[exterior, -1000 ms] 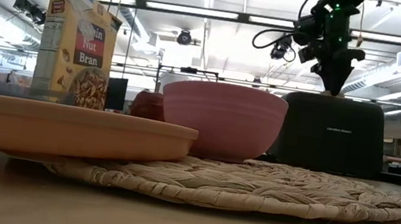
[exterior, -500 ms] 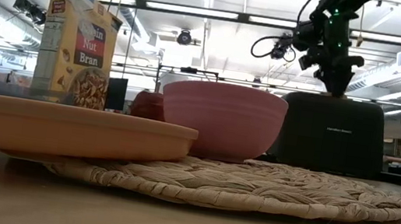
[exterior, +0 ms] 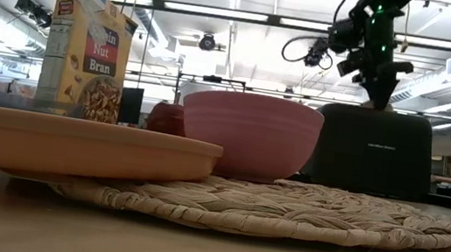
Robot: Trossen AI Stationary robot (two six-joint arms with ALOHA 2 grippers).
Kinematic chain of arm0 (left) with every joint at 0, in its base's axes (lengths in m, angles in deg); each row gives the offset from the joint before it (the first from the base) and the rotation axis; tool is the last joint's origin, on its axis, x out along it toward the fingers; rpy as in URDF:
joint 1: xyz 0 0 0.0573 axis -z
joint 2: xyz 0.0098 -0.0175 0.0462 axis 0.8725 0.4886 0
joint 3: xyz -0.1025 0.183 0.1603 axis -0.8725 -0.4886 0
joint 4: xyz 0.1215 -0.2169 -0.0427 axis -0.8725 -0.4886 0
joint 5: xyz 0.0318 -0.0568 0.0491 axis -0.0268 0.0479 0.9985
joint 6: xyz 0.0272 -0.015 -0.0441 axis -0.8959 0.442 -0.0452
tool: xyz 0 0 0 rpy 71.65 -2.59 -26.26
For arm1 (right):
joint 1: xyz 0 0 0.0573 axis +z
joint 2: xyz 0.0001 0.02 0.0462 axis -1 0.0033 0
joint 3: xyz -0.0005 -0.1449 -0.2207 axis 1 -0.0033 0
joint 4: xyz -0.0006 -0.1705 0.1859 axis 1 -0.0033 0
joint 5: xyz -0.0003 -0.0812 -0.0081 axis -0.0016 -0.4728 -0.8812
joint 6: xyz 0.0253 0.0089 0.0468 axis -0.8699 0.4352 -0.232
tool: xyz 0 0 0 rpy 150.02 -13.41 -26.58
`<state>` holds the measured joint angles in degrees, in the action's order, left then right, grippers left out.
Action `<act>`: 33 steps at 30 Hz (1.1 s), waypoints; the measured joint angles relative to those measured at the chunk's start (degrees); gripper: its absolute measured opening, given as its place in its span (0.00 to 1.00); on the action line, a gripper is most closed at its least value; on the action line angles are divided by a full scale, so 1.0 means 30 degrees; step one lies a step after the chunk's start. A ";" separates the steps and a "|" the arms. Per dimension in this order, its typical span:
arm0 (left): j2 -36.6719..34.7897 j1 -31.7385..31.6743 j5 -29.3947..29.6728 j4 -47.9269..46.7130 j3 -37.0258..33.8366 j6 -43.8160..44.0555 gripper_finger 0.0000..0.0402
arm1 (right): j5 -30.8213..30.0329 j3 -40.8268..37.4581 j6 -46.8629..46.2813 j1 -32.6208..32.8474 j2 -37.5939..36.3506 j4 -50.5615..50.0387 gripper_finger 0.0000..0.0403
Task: Arrange a breakfast setting
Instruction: Put the toasted bread into the brown plate on the placemat
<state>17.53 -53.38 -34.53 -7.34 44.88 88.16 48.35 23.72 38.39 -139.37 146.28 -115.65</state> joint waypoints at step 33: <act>0.0162 -0.0481 0.3590 -0.7035 -0.0022 0.0471 0.75 | 0.6710 0.1003 -1.5651 1.1566 -0.7566 1.2861 0.10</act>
<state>18.01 -54.82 -23.76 -28.44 44.82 89.57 68.48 26.73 -8.56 -104.67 123.58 -77.06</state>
